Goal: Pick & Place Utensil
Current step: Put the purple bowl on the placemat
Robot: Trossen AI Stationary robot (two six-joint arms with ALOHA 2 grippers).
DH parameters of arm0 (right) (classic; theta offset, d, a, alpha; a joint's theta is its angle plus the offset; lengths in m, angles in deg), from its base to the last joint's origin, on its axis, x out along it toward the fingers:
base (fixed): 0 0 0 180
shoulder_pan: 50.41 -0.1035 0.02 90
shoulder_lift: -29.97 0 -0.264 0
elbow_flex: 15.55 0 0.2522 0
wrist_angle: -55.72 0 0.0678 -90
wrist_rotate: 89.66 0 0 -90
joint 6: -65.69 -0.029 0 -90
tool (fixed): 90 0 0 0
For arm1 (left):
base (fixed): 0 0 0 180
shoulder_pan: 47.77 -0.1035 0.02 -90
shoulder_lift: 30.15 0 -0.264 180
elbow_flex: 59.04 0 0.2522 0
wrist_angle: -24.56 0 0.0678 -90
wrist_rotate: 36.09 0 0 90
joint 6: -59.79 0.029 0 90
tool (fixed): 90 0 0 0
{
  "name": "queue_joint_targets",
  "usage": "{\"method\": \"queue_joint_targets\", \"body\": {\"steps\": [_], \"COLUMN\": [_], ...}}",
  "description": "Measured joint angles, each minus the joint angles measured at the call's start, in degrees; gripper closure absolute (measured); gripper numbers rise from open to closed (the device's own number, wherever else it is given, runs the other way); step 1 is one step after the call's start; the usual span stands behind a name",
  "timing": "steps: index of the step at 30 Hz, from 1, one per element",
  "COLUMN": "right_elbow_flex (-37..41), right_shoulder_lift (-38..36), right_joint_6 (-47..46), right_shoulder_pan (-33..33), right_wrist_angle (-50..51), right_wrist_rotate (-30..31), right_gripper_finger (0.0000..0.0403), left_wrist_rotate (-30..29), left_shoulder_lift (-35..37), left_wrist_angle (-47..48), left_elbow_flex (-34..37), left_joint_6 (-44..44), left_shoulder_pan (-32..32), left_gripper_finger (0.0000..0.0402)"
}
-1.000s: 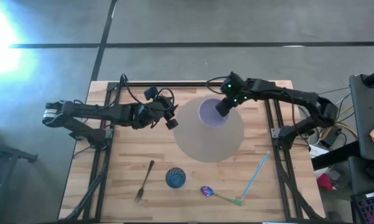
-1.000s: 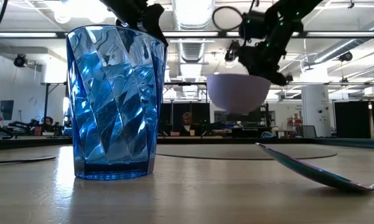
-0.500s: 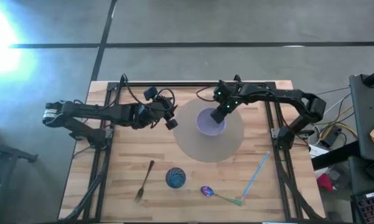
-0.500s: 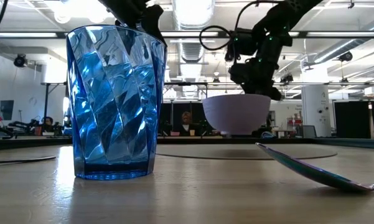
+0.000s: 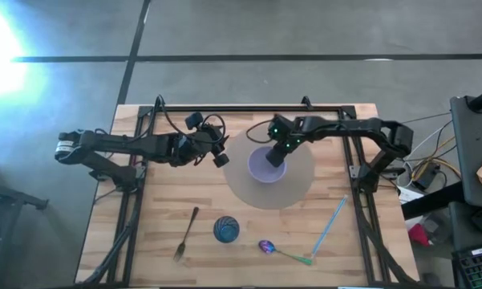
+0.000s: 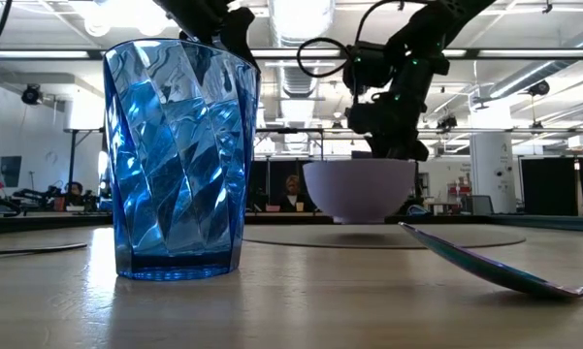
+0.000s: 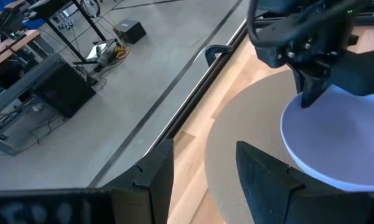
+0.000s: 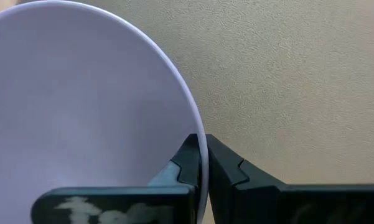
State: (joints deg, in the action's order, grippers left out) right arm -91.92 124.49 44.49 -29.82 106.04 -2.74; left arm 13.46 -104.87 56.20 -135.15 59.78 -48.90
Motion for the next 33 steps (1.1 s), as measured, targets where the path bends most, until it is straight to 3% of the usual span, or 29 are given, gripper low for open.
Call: {"method": "queue_joint_targets", "body": {"steps": [33], "right_elbow_flex": [1.5], "right_shoulder_lift": [0.2], "right_joint_6": [2.3], "right_shoulder_pan": [-2.6], "right_wrist_angle": [0.6], "right_wrist_rotate": [0.7], "right_gripper_finger": [0.0394], "left_wrist_rotate": [0.0], "left_shoulder_lift": [0.0], "left_wrist_angle": [0.2], "left_elbow_flex": [0.0], "left_joint_6": [-0.5], "left_shoulder_pan": [0.0], "left_gripper_finger": [0.0234]}}
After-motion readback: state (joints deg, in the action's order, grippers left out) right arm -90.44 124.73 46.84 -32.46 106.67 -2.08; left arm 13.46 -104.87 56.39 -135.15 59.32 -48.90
